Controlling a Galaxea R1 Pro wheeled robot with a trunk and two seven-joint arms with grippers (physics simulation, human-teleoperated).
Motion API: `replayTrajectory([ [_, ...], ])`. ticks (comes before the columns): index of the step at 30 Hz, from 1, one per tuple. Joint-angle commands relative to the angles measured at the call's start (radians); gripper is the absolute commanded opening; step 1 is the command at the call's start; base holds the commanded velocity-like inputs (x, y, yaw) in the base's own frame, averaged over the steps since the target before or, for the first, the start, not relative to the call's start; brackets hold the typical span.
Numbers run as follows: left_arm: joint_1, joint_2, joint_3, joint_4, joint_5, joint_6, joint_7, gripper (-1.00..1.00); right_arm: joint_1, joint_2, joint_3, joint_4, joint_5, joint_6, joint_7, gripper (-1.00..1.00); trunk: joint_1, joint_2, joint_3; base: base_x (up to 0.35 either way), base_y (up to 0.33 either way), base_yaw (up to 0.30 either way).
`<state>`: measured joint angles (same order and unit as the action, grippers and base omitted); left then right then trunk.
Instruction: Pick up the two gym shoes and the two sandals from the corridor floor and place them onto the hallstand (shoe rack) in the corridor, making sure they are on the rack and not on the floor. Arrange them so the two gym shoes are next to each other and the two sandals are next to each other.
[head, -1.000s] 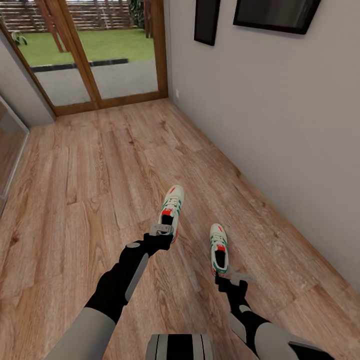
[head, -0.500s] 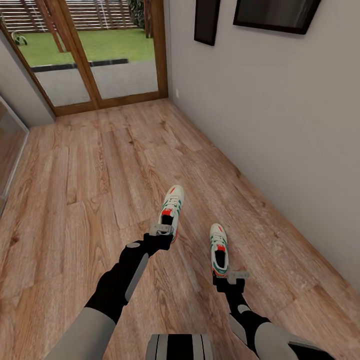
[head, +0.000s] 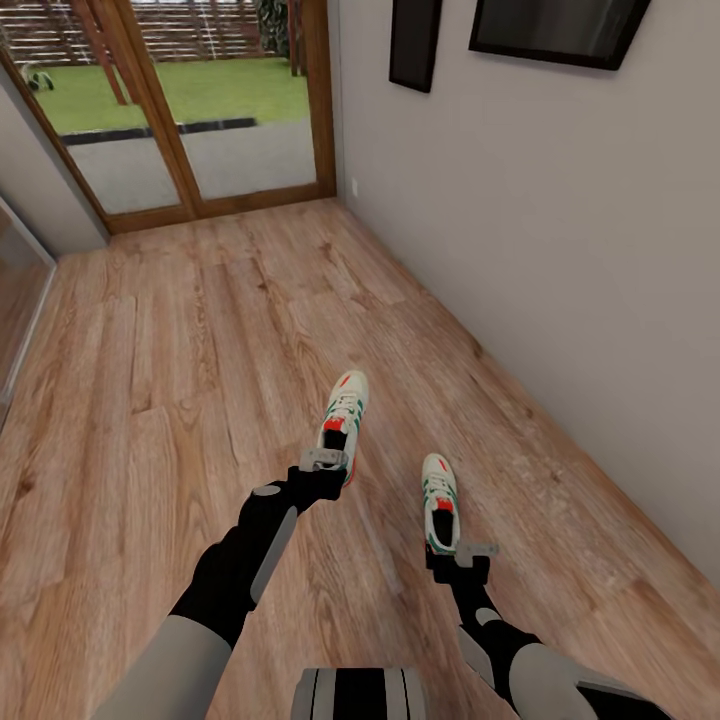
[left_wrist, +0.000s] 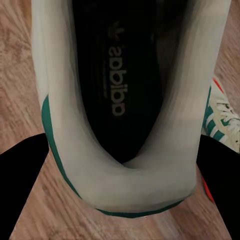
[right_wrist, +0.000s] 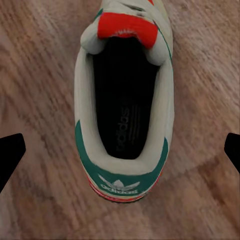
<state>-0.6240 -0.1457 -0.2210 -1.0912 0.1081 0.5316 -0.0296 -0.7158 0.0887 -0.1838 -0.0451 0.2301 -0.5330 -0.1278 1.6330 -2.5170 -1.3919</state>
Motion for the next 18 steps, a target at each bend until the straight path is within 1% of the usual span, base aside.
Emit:
replayTrajectory([
  [1, 0.0, 0.0, 0.0, -0.001, 0.01, 0.005, 0.002, -1.0, -0.001, 0.0, -0.007, 0.001, 0.011, -0.002, -0.006, 1.0, 0.0, 0.0, -0.001, 0.175, 0.039, 0.0],
  [9, 0.0, 0.0, 0.0, -0.001, 0.01, 0.005, 0.002, -1.0, -0.001, 0.0, -0.008, 0.001, 0.01, -0.002, -0.006, 1.0, 0.0, 0.0, -0.001, 0.051, 0.009, 0.0],
  [13, 0.0, 0.0, 0.0, -0.001, 0.01, 0.005, 0.002, -1.0, -0.001, 0.0, -0.008, 0.001, 0.011, -0.002, -0.006, 1.0, 0.0, 0.0, -0.001, 0.154, 0.0, 0.0],
  [18, 0.0, 0.0, 0.0, -0.001, 0.01, 0.005, 0.002, -1.0, -0.001, 0.0, -0.008, 0.001, 0.01, -0.002, -0.006, 1.0, 0.0, 0.0, -0.001, 0.037, 0.0, 0.0],
])
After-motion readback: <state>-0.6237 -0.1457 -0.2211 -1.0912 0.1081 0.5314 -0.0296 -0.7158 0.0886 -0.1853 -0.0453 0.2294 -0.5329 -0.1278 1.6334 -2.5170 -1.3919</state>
